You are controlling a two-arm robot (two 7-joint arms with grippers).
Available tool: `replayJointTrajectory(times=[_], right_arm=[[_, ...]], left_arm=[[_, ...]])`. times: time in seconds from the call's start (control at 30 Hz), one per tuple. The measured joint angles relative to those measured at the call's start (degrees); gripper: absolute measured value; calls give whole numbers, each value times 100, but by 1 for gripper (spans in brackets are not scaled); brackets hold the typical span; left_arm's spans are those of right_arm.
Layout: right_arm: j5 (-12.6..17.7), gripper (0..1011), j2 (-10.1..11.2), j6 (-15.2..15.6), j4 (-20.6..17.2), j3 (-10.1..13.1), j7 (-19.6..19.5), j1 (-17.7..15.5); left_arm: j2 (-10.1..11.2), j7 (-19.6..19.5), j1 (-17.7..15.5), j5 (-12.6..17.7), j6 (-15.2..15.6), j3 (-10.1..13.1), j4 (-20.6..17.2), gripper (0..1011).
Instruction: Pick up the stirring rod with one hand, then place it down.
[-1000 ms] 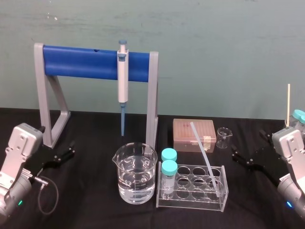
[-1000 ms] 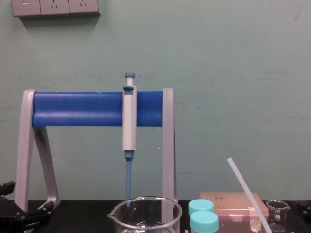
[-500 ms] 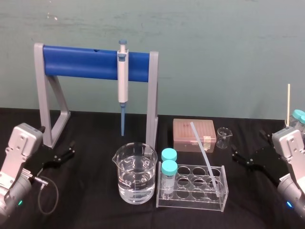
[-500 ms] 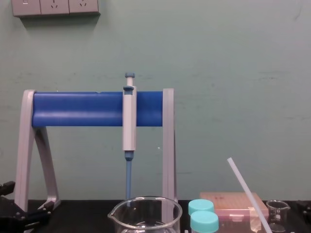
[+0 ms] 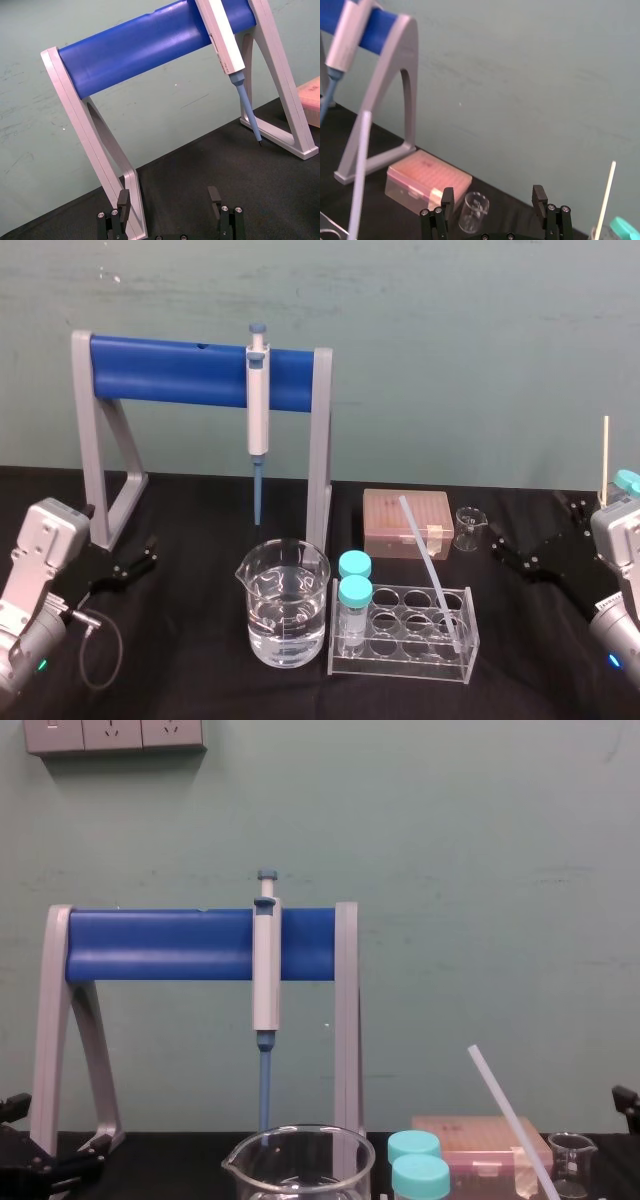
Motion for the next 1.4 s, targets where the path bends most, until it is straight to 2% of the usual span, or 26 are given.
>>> replayJointTrajectory(times=[0.27,0.53,0.77,0.93,1.07,1.27,1.4], right_arm=[[-178,1000,43,-358,-187,4,260,-69],[-203,1002,38,-771,-164,-164,999,103],[-188,1000,-62,-890,-105,-248,1404,234],[46,1002,-158,-797,0,-251,1719,329],[426,1000,-253,-578,137,-196,2081,436],[788,1002,-351,-331,263,-131,2467,558],[1038,1002,-433,-56,396,-81,2751,672]], left_arm=[[0,0,0,0,0,0,0,1000],[0,0,0,0,0,0,0,1000],[0,0,0,0,0,0,0,1001],[0,0,0,0,0,0,0,1000],[0,0,0,0,0,0,0,1000],[0,0,0,0,0,0,0,1000],[0,0,0,0,0,0,0,1000]])
